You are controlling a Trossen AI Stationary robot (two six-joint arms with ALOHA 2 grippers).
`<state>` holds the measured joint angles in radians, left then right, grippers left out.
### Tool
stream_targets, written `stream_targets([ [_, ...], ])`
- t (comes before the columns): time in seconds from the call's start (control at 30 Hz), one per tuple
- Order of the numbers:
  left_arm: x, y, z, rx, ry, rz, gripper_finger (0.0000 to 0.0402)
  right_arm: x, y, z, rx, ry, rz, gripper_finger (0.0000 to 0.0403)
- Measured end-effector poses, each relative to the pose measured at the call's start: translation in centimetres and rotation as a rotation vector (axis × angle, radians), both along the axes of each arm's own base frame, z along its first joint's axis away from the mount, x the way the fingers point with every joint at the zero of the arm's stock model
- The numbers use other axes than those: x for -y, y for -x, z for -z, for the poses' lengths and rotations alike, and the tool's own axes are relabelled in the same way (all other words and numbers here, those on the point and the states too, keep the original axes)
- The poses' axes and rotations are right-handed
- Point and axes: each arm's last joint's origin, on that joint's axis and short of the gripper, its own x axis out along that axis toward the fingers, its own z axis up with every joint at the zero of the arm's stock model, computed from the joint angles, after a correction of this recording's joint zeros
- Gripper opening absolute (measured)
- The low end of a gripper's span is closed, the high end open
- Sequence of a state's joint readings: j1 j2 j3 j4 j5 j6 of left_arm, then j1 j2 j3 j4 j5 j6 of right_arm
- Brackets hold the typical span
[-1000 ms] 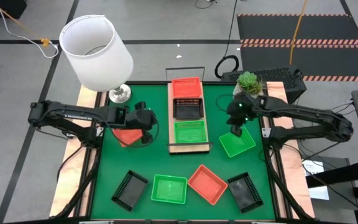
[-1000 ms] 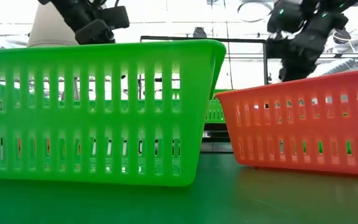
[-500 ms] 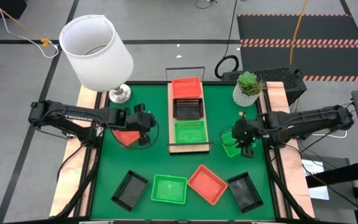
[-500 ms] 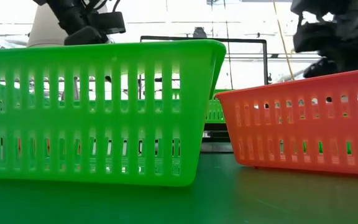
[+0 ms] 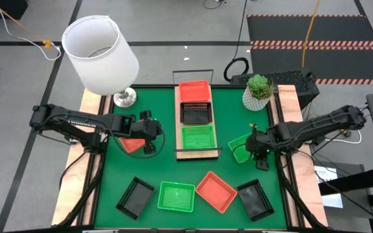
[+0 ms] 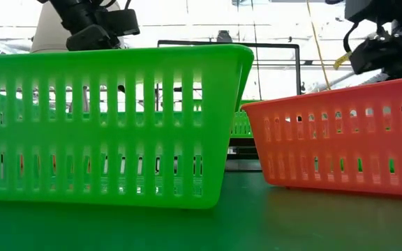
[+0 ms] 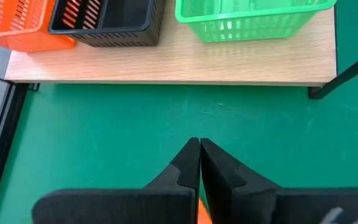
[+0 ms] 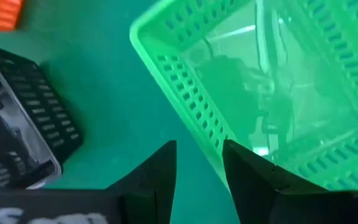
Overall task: Stack baskets on shelf by color
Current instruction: Stack the top green bin on the green bin on the shelf
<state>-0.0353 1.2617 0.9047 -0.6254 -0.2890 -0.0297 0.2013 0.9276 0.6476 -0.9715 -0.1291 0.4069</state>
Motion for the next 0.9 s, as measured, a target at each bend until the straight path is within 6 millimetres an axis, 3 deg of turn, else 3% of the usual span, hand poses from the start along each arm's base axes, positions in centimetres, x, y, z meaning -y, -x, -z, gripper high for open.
stream_targets([
  [0.33, 0.0, -0.3, -0.2, 0.038, -0.001, 0.004, 0.0017, -0.7, -0.3, 0.6, -0.037, 0.107, -0.016, 0.0108],
  [0.67, 0.0, -0.3, -0.2, 0.036, -0.001, 0.005, 0.0017, -1.0, -1.7, 1.8, -0.062, 0.148, -0.026, 0.0012],
  [0.8, 0.0, -0.3, -0.2, 0.039, -0.004, 0.009, 0.0017, -1.0, -1.8, 1.2, -0.044, 0.156, 0.023, 0.0019],
  [0.9, 0.0, -0.5, -0.3, 0.055, -0.009, 0.016, 0.0017, -0.8, -2.1, -0.4, -0.011, 0.212, 0.084, 0.0023],
])
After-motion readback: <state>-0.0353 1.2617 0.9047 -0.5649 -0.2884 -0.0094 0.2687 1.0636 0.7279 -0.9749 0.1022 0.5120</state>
